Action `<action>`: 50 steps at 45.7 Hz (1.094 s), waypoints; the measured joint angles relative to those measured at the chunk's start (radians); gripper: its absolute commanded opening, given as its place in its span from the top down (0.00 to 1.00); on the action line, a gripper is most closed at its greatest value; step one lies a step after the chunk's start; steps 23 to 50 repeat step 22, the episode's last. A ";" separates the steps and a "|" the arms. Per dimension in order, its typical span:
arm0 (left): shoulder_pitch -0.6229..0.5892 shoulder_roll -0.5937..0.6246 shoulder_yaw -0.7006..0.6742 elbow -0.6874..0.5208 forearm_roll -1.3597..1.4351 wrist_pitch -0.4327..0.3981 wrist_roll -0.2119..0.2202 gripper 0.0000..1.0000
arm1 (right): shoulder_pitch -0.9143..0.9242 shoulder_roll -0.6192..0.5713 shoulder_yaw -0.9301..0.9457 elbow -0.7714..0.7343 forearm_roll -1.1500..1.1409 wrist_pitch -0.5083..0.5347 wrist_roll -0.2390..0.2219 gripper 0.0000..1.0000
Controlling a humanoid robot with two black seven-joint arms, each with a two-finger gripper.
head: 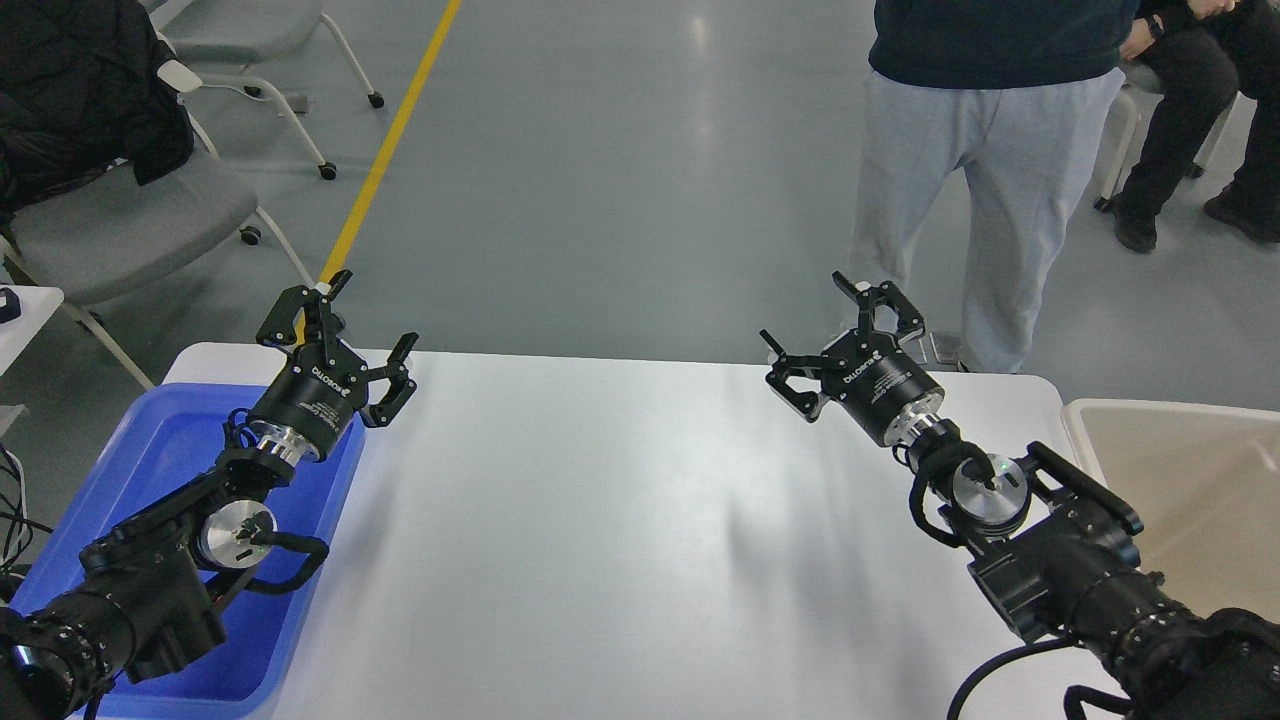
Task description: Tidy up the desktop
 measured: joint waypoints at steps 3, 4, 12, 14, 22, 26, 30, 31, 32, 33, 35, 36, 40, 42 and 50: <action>0.000 0.000 0.000 0.000 0.000 0.000 0.000 0.00 | -0.017 0.012 -0.015 0.003 -0.017 0.002 0.021 0.00; 0.000 0.000 0.000 0.000 0.000 0.000 0.000 0.00 | -0.021 0.015 -0.019 0.003 -0.022 0.002 0.028 0.00; 0.000 0.000 0.000 0.000 0.000 0.000 0.000 0.00 | -0.046 0.032 -0.046 -0.010 -0.050 0.005 0.082 0.00; 0.000 0.000 0.000 0.000 0.000 0.000 0.000 0.00 | -0.050 0.035 -0.051 -0.013 -0.054 0.005 0.090 0.00; 0.000 0.000 0.000 0.000 0.000 0.000 0.000 0.00 | -0.059 0.039 -0.059 -0.020 -0.064 0.006 0.109 0.00; 0.000 0.000 0.000 0.000 0.000 0.000 0.000 0.00 | -0.059 0.039 -0.059 -0.020 -0.064 0.006 0.109 0.00; 0.000 0.000 0.000 0.000 0.000 0.000 0.000 0.00 | -0.059 0.039 -0.059 -0.020 -0.064 0.006 0.109 0.00; 0.000 0.000 0.000 0.000 0.000 0.000 0.000 0.00 | -0.059 0.039 -0.059 -0.020 -0.064 0.006 0.109 0.00; 0.000 0.000 0.000 0.000 0.000 0.000 0.000 0.00 | -0.059 0.039 -0.059 -0.020 -0.064 0.006 0.109 0.00; 0.000 0.000 0.000 0.000 0.000 0.000 0.000 0.00 | -0.059 0.039 -0.059 -0.020 -0.064 0.006 0.109 0.00; 0.000 0.000 0.000 0.000 0.000 0.000 0.000 0.00 | -0.059 0.039 -0.059 -0.020 -0.064 0.006 0.109 0.00; 0.000 0.000 0.000 0.000 0.000 0.000 0.000 0.00 | -0.059 0.039 -0.059 -0.020 -0.064 0.006 0.109 0.00; 0.000 0.000 0.000 0.000 0.000 0.000 0.000 0.00 | -0.059 0.039 -0.059 -0.020 -0.064 0.006 0.109 0.00; 0.000 0.000 0.000 0.000 0.000 0.000 0.000 0.00 | -0.059 0.039 -0.059 -0.020 -0.064 0.006 0.109 0.00; 0.000 0.000 0.000 0.000 0.000 0.000 0.000 0.00 | -0.059 0.039 -0.059 -0.020 -0.064 0.006 0.109 0.00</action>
